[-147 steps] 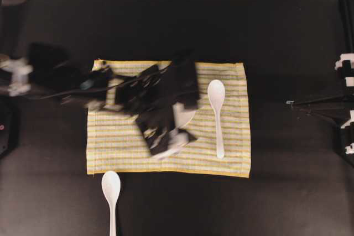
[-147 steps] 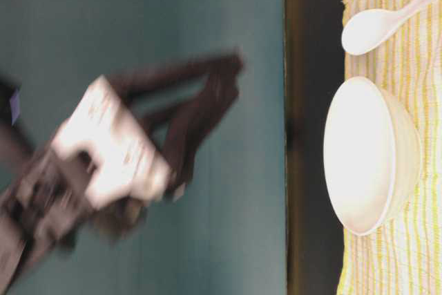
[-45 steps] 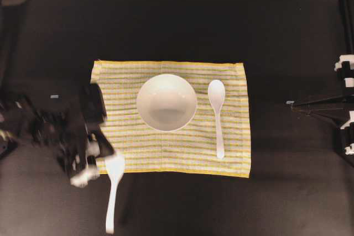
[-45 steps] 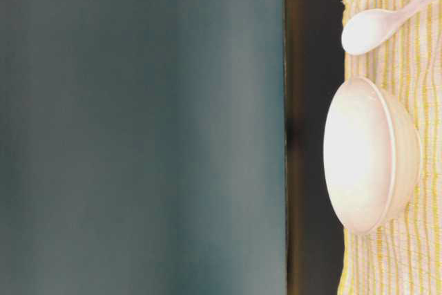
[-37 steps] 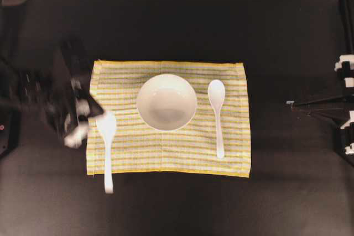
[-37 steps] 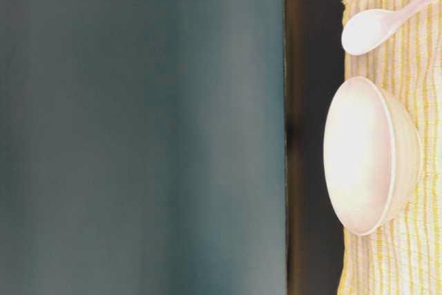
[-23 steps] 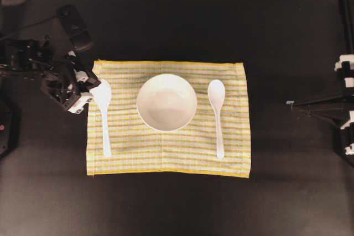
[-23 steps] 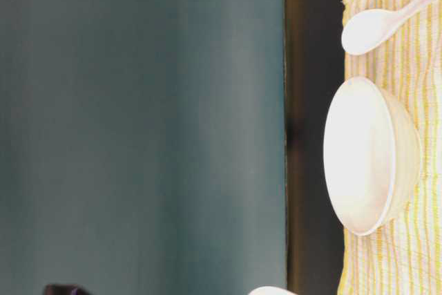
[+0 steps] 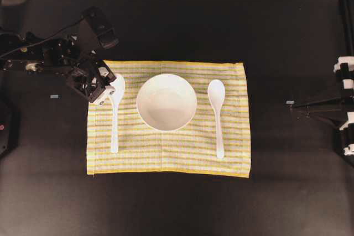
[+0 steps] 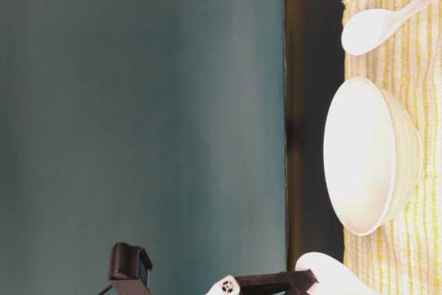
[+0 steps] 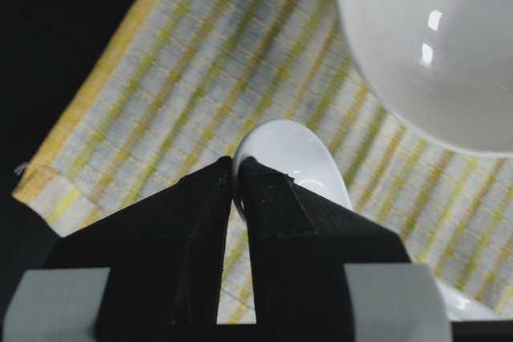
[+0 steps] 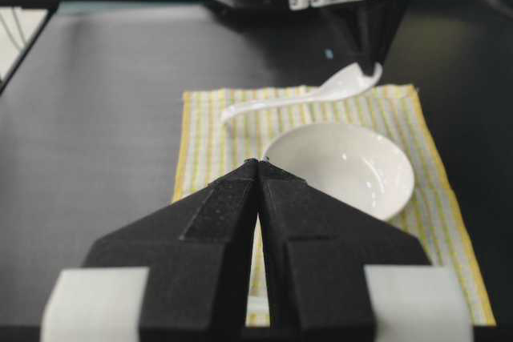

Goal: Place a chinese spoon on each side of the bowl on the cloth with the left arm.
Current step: 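Release the spoon and withdraw the left gripper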

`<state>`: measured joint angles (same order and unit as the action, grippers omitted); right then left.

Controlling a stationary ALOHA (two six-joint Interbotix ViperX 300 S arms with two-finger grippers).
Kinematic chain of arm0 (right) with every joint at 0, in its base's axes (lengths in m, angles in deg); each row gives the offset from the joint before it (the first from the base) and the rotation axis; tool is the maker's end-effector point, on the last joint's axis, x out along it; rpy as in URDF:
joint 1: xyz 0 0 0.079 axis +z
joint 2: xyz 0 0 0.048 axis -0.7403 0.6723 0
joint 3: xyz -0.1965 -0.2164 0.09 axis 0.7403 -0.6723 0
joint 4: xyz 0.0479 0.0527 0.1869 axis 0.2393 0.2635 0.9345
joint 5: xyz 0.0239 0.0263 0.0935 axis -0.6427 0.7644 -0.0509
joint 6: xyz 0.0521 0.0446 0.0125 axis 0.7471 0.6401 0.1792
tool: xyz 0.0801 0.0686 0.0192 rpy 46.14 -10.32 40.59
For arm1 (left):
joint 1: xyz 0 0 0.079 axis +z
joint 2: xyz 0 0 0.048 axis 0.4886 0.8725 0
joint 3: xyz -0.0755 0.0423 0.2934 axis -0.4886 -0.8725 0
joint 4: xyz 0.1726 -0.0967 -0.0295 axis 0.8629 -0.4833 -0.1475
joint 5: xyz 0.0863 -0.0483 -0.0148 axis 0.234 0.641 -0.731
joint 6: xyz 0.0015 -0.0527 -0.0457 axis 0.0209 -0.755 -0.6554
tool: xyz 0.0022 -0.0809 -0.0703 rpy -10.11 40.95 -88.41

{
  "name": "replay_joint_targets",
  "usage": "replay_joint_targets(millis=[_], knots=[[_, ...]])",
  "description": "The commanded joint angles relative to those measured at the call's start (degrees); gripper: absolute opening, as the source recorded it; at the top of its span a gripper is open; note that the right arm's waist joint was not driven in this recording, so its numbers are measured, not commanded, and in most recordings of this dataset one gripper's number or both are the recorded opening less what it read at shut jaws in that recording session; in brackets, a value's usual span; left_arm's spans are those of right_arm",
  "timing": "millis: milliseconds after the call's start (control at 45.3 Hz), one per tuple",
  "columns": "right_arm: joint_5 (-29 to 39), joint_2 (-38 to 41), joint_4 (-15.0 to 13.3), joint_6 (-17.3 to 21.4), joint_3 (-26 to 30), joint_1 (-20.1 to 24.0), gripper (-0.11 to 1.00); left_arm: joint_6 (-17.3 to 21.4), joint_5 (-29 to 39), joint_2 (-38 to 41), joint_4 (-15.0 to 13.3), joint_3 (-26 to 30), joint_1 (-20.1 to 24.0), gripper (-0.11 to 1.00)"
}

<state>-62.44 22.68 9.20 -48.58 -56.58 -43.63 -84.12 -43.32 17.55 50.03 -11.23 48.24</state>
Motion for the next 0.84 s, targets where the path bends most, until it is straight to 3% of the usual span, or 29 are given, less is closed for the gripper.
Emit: replay_joint_targets(millis=[0, 309, 375, 486, 662, 728, 817], knots=[[-0.35, 0.44, 0.18, 0.44, 0.18, 0.0, 0.0, 0.0, -0.88, 0.44, 0.18, 0.35, 0.26, 0.07], [-0.7, 0.35, 0.09, 0.44, -0.18, 0.0, 0.0, -0.62, -3.96, 3.69, 0.18, -1.76, 0.26, 0.07], [-0.7, 0.35, 0.18, 0.44, -0.18, 0.0, 0.0, -0.7, -5.36, 4.13, 0.18, -2.37, 0.26, 0.11], [-0.7, 0.35, 0.18, 0.44, -0.18, 0.0, 0.0, -0.79, -7.29, 4.48, 0.18, -3.08, 0.26, 0.31], [-0.62, 0.26, 0.18, 0.44, -0.18, 0.0, 0.0, -0.79, -8.0, 4.22, 0.18, -3.6, 0.26, 0.79], [-0.53, 0.26, 0.18, 0.44, -0.18, 0.0, 0.0, -0.53, -7.82, 3.16, 0.18, -3.43, 0.26, 0.89], [-0.53, 0.26, 0.09, 0.44, -0.18, 0.0, 0.0, -0.18, -7.56, 0.35, 0.18, -3.25, 0.09, 0.89]])
